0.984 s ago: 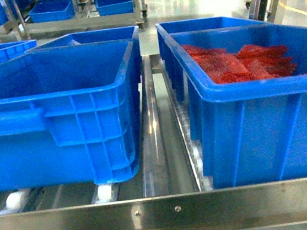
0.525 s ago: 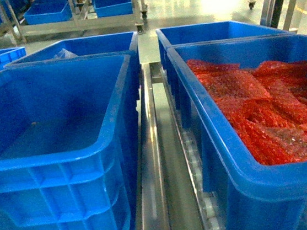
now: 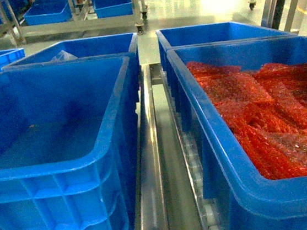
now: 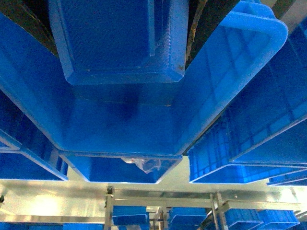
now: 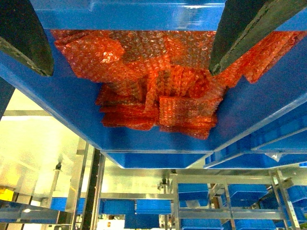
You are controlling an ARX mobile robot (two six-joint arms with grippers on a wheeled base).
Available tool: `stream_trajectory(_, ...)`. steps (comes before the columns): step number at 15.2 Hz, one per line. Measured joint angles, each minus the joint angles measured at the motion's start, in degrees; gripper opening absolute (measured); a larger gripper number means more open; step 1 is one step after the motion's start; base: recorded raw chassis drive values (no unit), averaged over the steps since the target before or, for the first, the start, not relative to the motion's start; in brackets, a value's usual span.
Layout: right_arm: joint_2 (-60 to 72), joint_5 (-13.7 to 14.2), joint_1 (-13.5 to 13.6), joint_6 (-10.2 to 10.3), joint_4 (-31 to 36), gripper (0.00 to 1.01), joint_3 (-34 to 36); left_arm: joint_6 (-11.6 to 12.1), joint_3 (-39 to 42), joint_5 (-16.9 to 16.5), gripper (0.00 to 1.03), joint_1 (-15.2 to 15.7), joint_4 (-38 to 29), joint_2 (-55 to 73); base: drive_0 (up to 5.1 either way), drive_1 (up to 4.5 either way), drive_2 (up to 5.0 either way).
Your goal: Pick blue part to blue bin on bottom shelf
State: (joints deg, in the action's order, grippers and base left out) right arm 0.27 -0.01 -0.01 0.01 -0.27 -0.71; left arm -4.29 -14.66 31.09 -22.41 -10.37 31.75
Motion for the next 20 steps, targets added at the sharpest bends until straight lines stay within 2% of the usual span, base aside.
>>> stream_trajectory(20,0.0,0.0,0.0,0.0,0.0,0.98,0.0,0.0,0.0,0.0,0.43,0.0,0.0,0.0,0.0,0.00,0.0)
